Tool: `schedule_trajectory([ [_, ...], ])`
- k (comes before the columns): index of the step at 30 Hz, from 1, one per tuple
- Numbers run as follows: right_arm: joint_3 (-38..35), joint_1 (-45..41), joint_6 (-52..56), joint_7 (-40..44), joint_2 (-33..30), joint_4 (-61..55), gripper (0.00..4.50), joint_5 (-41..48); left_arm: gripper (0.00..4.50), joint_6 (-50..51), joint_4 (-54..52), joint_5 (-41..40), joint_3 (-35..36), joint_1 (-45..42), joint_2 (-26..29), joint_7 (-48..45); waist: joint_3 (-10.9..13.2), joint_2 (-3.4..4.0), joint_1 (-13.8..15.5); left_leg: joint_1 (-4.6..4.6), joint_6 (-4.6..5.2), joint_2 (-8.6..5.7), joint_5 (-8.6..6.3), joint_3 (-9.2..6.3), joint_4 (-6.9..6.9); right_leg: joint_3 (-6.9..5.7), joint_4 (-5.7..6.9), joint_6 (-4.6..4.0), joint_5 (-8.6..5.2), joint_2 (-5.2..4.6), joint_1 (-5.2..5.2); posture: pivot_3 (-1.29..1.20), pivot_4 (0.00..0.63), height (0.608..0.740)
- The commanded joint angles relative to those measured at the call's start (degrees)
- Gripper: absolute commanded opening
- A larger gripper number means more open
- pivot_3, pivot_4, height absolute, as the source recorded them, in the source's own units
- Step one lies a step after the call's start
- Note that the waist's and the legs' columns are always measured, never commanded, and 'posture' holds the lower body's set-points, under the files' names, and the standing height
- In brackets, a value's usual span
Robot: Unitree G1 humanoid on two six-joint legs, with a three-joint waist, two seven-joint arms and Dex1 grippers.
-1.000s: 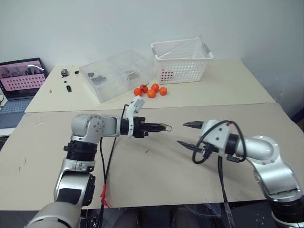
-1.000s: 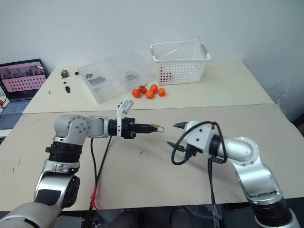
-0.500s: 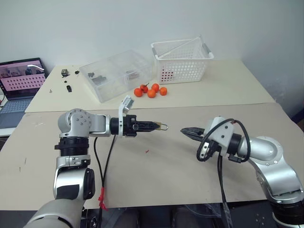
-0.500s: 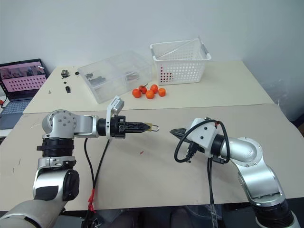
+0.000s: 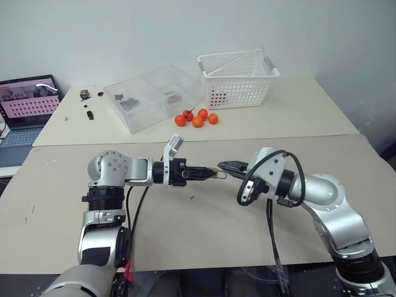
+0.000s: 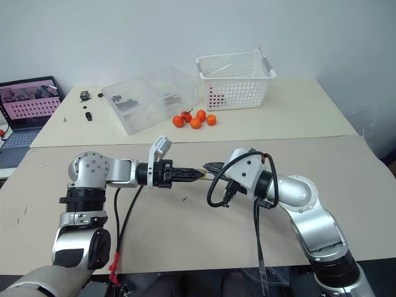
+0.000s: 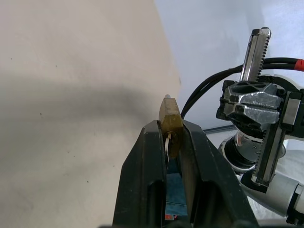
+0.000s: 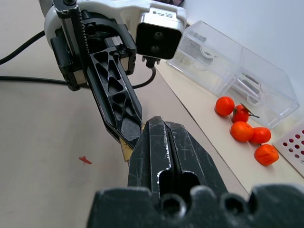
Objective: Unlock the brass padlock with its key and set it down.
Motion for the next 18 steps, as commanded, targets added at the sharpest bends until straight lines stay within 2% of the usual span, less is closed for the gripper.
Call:
schedule_trajectory([
  [1, -0.2, 0.5, -0.2, -1.1, 0.1, -2.3, 0.03, -0.2, 0.01, 0.2, -1.8, -3.0, 0.7, 0.3, 0.4, 1.0, 0.0, 0.0, 0.0, 0.0, 0.0, 0.0, 0.0, 0.0, 0.0, 0.0, 0.0, 0.0, 0.0, 0.0, 0.01, 0.0, 0.15, 0.74],
  [18, 1.5, -0.6, -4.1, 0.7, -0.6, 1.4, 0.03, -1.0, 0.01, 0.2, -4.5, -10.3, 1.8, 2.1, 1.9, 7.2, 0.0, 0.0, -0.1, 0.05, 0.0, 0.03, 0.0, 0.0, -0.02, -0.01, 0.01, 0.0, 0.0, 0.04, 0.01, 0.0, 0.15, 0.74],
])
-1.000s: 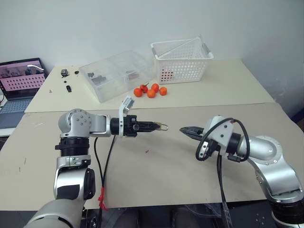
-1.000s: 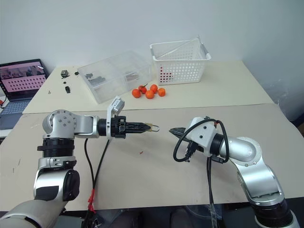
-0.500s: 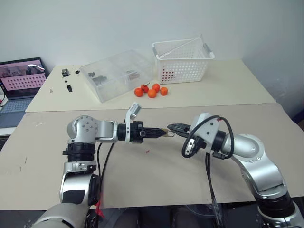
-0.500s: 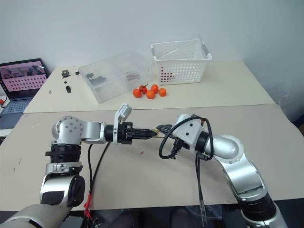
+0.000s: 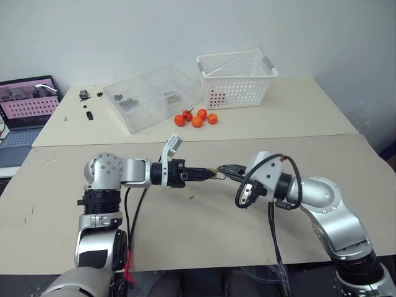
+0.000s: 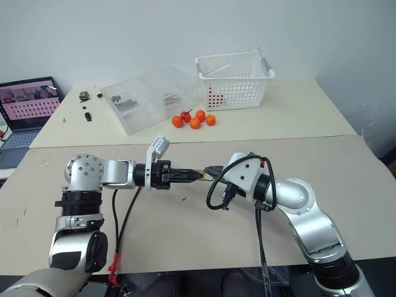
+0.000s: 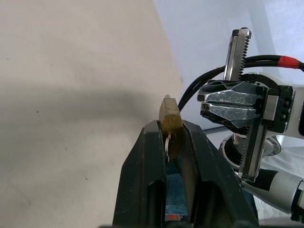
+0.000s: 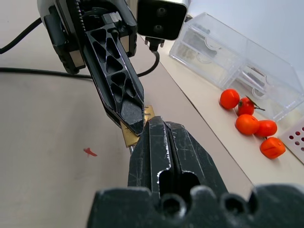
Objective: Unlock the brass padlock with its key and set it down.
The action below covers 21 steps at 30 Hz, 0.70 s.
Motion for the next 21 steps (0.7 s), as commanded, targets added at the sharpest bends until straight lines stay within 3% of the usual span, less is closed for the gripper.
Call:
schedule_trajectory([
  [1, 0.2, -1.1, -2.4, 0.5, -0.1, -0.1, 0.03, -0.4, 0.01, 0.2, -2.3, -3.4, 1.5, 0.2, 0.8, 1.5, 0.0, 0.0, 0.0, 0.0, 0.0, 0.0, 0.0, 0.0, 0.0, 0.0, 0.0, 0.0, 0.0, 0.0, 0.0, 0.0, 0.15, 0.74],
  [21, 1.1, -2.5, -4.4, 2.1, -0.1, 2.3, 0.03, -0.4, 0.01, 0.2, -2.6, -13.2, 2.7, 0.9, 2.3, 9.9, 0.0, 0.0, 0.0, 0.0, -0.02, -0.01, 0.0, -0.01, -0.01, 0.01, 0.0, 0.0, 0.0, -0.01, -0.01, 0.0, 0.15, 0.74],
])
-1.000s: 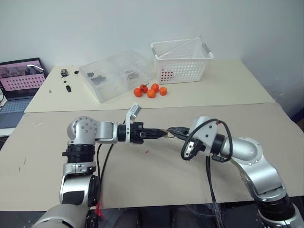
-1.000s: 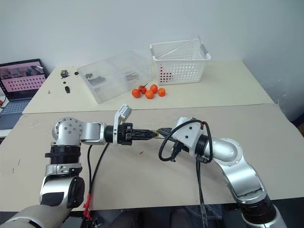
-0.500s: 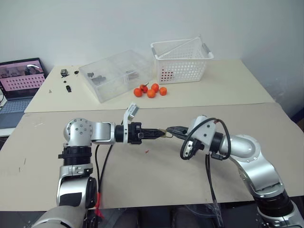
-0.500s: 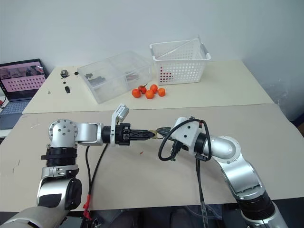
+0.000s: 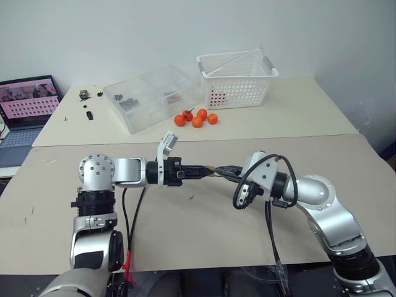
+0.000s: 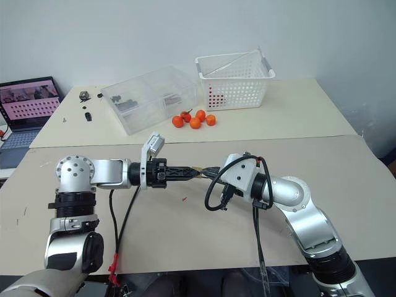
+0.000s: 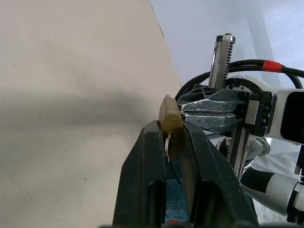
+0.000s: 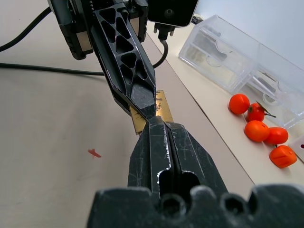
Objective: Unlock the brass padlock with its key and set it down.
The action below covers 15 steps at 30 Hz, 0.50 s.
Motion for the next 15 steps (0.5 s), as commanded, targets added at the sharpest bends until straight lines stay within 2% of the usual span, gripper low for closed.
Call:
schedule_trajectory([
  [1, -0.7, -1.4, -2.2, 0.5, -0.2, -0.2, 0.03, 0.0, 0.01, 0.2, -2.3, -3.3, 1.3, -0.1, 0.7, 1.0, 0.0, 0.0, 0.0, 0.0, 0.0, 0.01, 0.0, 0.0, 0.0, 0.0, 0.0, 0.0, 0.0, 0.0, 0.0, 0.0, 0.15, 0.74],
  [15, -1.0, -1.3, -4.4, 2.6, -1.1, 1.7, 0.03, -0.1, 0.01, 0.2, -3.3, -8.4, 2.4, 1.0, 1.4, 5.7, 0.0, 0.0, 0.0, 0.0, -0.03, 0.0, 0.0, 0.0, 0.0, 0.0, -0.01, 0.0, 0.0, -0.01, 0.0, 0.0, 0.15, 0.74],
])
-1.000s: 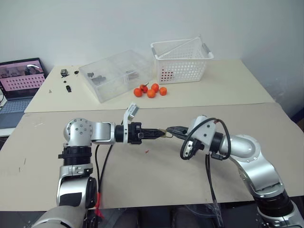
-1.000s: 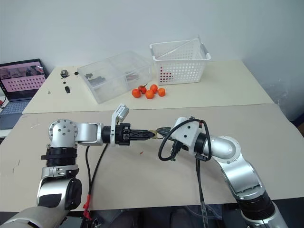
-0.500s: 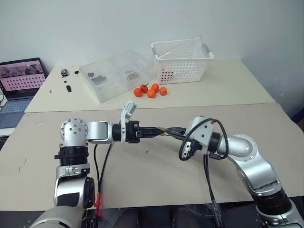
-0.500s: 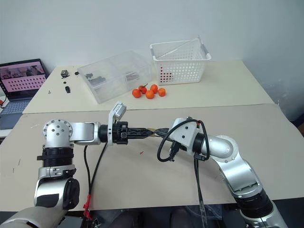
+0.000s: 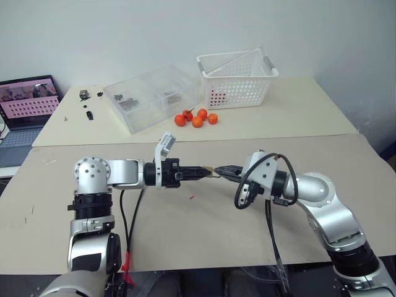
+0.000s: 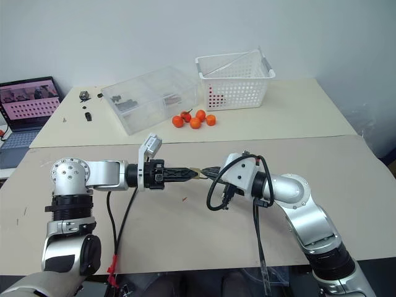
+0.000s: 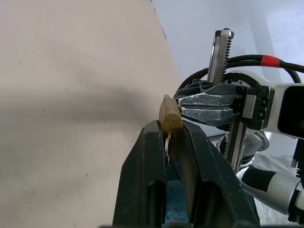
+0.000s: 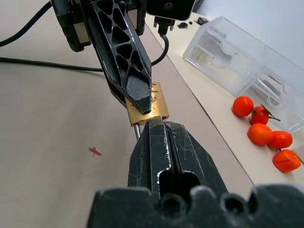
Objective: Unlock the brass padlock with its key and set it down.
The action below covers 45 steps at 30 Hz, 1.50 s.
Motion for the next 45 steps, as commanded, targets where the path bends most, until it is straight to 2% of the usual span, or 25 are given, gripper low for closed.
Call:
schedule_trajectory([
  [1, -0.9, -0.3, -2.3, 0.4, -0.3, -0.5, 0.03, -0.1, 0.01, 0.2, -2.0, -3.4, 1.4, 0.0, 0.7, 1.0, 0.0, 0.0, 0.0, 0.0, 0.0, 0.0, 0.0, 0.0, 0.0, 0.0, 0.0, 0.0, 0.0, 0.0, 0.0, 0.0, 0.15, 0.74],
  [14, -0.8, -1.4, -6.3, 2.0, -0.5, 3.9, 0.03, -0.9, 0.01, -1.5, -2.7, -9.9, 0.4, 1.2, 2.5, 5.5, 0.0, 0.0, 0.0, 0.01, -0.03, 0.01, 0.0, 0.0, -0.01, 0.01, 0.0, 0.0, 0.0, 0.01, 0.0, 0.0, 0.15, 0.74],
  [35, 0.2, -0.1, -7.5, 3.8, 1.0, 4.1, 0.03, 0.3, 0.01, -9.0, -2.6, -20.0, -6.3, 2.4, 6.9, 11.0, 0.0, 0.0, 0.1, 0.01, -0.06, 0.02, 0.01, -0.01, -0.01, 0.04, 0.0, 0.0, 0.0, 0.01, -0.01, 0.0, 0.15, 0.74],
  [41, -0.3, 0.8, -7.0, 5.3, 0.3, 3.8, 0.03, 0.8, 0.01, -10.8, -3.0, -21.8, -7.9, 2.9, 7.9, 11.6, 0.0, 0.0, 0.0, 0.0, -0.07, 0.0, 0.0, 0.0, -0.02, 0.05, -0.03, 0.0, 0.0, -0.01, -0.01, 0.0, 0.15, 0.74],
  [45, -3.0, 2.3, -8.0, 5.2, -2.2, 7.5, 0.03, -0.4, 0.01, -11.8, -3.1, -22.9, -8.7, 3.4, 9.0, 11.7, 0.0, 0.0, 0.1, 0.01, -0.07, 0.0, 0.0, 0.0, -0.02, 0.05, -0.02, 0.0, 0.0, 0.0, -0.01, 0.0, 0.15, 0.74],
])
